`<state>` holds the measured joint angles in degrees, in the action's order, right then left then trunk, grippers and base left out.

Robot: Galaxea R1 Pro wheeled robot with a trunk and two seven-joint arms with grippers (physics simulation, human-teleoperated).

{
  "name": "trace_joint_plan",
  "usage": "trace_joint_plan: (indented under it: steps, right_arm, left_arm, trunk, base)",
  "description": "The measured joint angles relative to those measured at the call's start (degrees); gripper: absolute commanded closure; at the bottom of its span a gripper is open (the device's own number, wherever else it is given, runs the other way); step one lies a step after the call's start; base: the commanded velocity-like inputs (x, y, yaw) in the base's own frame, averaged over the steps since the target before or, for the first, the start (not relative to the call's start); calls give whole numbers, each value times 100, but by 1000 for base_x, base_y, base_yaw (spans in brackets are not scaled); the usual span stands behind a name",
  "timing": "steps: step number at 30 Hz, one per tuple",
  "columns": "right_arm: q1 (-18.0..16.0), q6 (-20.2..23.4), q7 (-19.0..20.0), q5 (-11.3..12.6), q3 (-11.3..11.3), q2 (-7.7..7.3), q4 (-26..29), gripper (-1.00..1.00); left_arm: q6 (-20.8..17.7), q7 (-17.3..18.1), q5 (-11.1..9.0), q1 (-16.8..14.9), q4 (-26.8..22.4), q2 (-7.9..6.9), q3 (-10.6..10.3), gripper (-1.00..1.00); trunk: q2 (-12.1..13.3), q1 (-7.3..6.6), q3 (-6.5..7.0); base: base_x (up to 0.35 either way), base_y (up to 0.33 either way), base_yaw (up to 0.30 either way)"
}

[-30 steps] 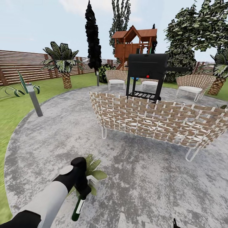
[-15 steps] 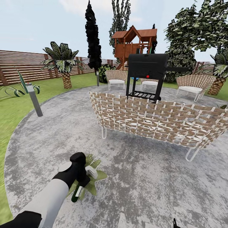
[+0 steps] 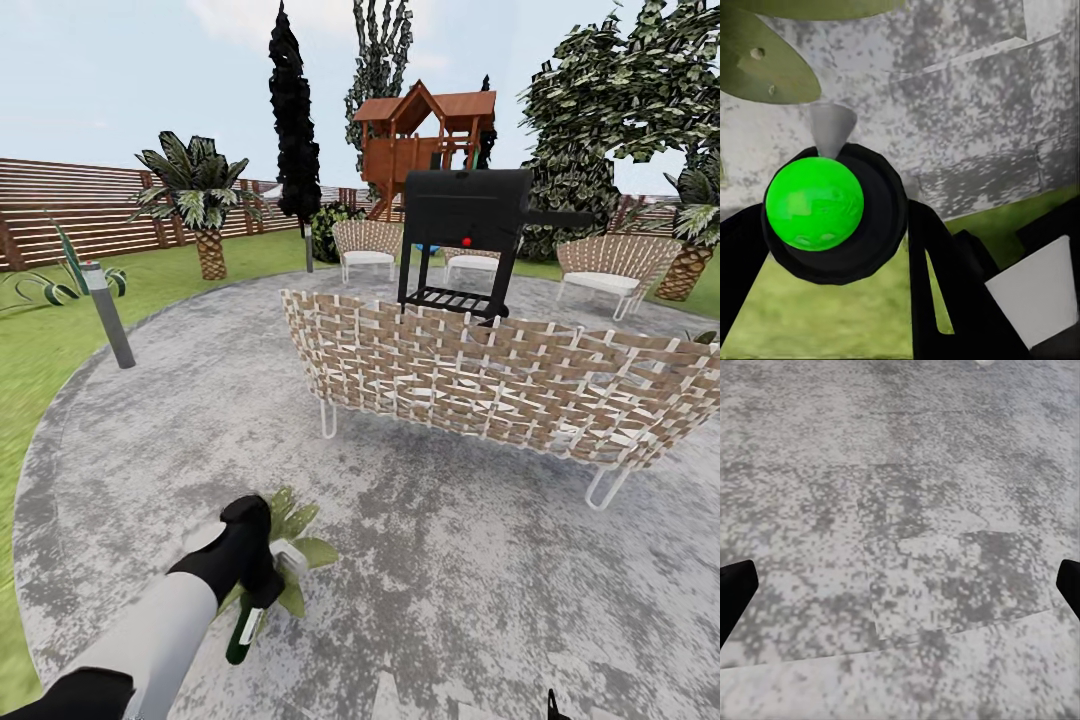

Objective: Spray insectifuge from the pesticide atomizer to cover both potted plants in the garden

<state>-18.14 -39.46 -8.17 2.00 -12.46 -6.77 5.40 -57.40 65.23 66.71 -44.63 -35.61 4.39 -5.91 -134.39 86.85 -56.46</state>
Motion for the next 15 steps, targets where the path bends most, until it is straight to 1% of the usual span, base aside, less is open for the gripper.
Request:
trace_joint_plan:
  steps: [3,6,11,15]
  right_arm:
    - [-1,0,0,0,0,0,0,-100]
    - [0,0,0,0,0,0,0,-100]
    - [0,0,0,0,0,0,0,-100]
    - [0,0,0,0,0,0,0,-100]
  left_arm:
    - [24,-10,-41,0,212,-7,-6,100]
    - [35,-28,-47,-5,239,-37,-4,100]
    - [39,-49,-40,4,254,-104,180,100]
    - [47,-60,-58,163,272,-117,199,100]
  trunk:
    - [0,0,0]
    - [0,0,0]
    - [0,0,0]
    - [0,0,0]
  base:
    - [0,0,0]
    - [0,0,0]
    - [0,0,0]
    - [0,0,0]
